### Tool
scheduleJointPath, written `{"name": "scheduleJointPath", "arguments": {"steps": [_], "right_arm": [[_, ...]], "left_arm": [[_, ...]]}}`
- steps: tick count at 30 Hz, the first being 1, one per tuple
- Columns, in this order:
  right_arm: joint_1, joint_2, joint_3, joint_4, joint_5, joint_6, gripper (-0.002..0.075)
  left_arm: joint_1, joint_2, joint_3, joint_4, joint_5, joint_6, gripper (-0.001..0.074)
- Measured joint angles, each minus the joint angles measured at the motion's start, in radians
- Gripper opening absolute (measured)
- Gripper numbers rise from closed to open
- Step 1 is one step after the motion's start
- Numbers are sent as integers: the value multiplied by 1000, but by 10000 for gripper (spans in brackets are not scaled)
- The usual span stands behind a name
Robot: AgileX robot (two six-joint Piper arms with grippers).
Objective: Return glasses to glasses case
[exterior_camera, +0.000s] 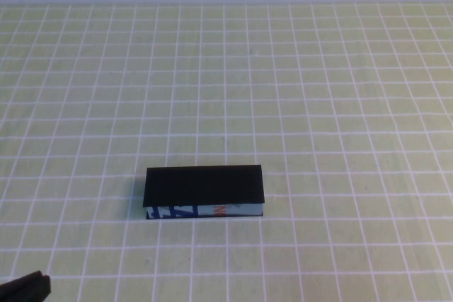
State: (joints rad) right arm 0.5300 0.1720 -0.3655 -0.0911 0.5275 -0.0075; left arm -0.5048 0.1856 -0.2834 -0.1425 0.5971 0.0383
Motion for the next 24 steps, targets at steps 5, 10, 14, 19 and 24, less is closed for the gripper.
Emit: {"name": "scheduleJointPath", "arguments": {"steps": [5,10,14,19,24], "right_arm": [[0,0,0,0,0,0,-18],[0,0,0,0,0,0,-18],[0,0,0,0,0,0,-18],[0,0,0,0,0,0,-18],[0,0,0,0,0,0,-18]], "left_arm": [[17,0,6,5,-44,0,-3],[119,2,6,22,-242,0,-3],[240,2,6,26,-355,0,-3],[330,-13,39,29,-391,0,-3],[356,-99,157,44,-440,18,-3]]}}
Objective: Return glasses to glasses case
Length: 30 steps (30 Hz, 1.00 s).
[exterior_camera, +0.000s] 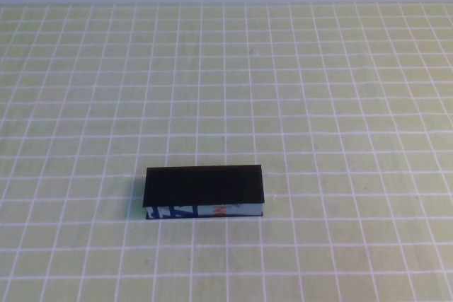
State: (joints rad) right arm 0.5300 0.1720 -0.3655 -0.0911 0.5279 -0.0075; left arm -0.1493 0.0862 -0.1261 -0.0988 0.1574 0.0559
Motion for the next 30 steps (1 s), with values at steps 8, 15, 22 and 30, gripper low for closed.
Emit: {"name": "scheduleJointPath", "arguments": {"steps": [8,15,22,30], "right_arm": [[0,0,0,0,2,0,-18],[0,0,0,0,4,0,-18],[0,0,0,0,5,0,-18],[0,0,0,0,5,0,-18]], "left_arm": [[2,-93,148,0,-23,-16,-3],[2,-95,148,0,90,-18,-3],[2,-95,148,0,200,-20,-3],[2,-97,148,0,202,-20,-3]]}}
